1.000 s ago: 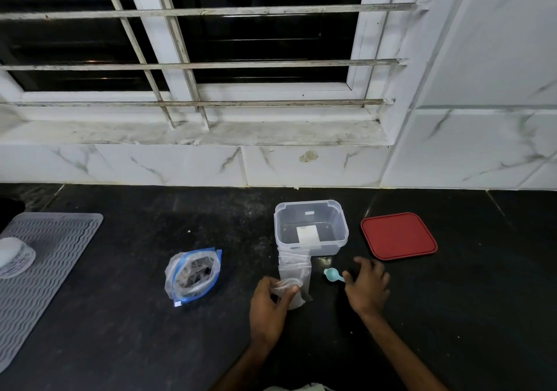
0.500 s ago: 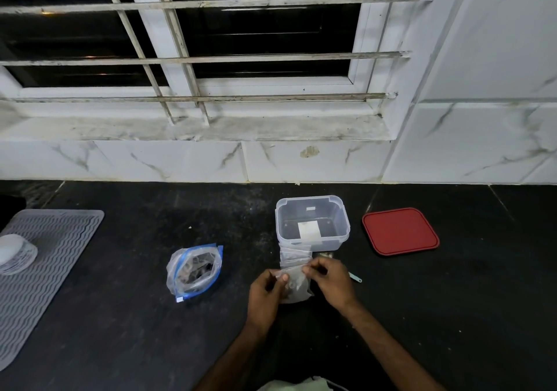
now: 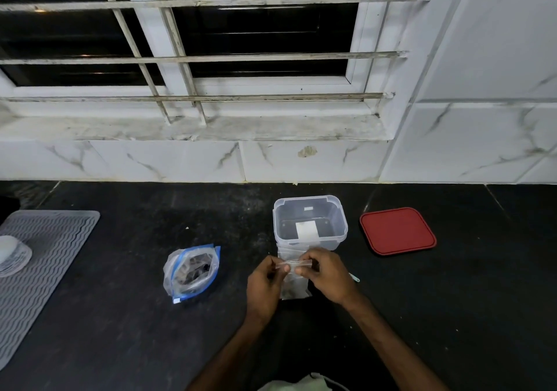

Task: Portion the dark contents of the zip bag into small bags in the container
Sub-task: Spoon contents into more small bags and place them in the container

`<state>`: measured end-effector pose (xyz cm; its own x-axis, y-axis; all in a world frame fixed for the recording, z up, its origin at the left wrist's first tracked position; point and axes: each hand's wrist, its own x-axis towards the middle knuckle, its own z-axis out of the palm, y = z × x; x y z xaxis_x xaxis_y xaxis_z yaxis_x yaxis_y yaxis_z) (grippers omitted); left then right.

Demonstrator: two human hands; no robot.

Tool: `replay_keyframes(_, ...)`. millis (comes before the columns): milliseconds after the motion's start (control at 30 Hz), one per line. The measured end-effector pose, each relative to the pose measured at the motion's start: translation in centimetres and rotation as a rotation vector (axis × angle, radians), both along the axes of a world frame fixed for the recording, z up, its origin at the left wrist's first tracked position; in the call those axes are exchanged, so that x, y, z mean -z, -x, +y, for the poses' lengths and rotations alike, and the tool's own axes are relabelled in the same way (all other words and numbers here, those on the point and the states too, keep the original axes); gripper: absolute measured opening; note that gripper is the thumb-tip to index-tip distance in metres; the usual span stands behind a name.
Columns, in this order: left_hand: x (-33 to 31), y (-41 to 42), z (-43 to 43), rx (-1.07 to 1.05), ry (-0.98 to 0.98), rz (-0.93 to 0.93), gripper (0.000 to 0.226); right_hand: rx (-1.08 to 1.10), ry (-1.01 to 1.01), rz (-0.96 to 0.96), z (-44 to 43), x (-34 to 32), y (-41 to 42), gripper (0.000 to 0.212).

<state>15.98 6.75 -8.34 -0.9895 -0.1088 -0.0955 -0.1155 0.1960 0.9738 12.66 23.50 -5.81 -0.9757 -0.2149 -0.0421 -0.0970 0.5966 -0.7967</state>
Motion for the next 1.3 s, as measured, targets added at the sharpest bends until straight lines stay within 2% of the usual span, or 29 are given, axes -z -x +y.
replay_keyframes(67,0.1,-0.2,0.0,0.026,0.036,-0.002,0.008,0.056,-0.055,0.006,-0.4,0.5,-0.5,0.012)
replay_keyframes(200,0.3,-0.2,-0.2,0.055,0.114,-0.044,0.018,0.112,-0.312,0.126,-1.1,0.7,-1.3,0.019)
replay_keyframes(333,1.0,0.0,-0.9,0.054,0.115,-0.114,0.017,0.125,-0.215,0.000,-1.1,1.3,-1.4,0.023)
replay_keyframes(433,1.5,0.0,-1.1,0.071,0.124,-0.144,0.010,0.105,-0.151,-0.047,-0.7,1.8,-1.1,0.017)
replay_keyframes(867,1.8,1.0,-0.5,0.032,0.244,-0.133,0.008,0.173,-0.153,0.044,-0.3,1.6,-0.8,0.002)
replay_keyframes(1067,1.7,0.8,-0.7,0.021,0.227,-0.097,0.015,0.104,-0.134,0.048,-0.7,1.4,-1.0,0.008)
replay_keyframes(1300,1.2,0.7,-0.4,0.084,0.224,-0.089,0.010,0.021,-0.187,0.070,-1.4,1.8,-1.0,0.011)
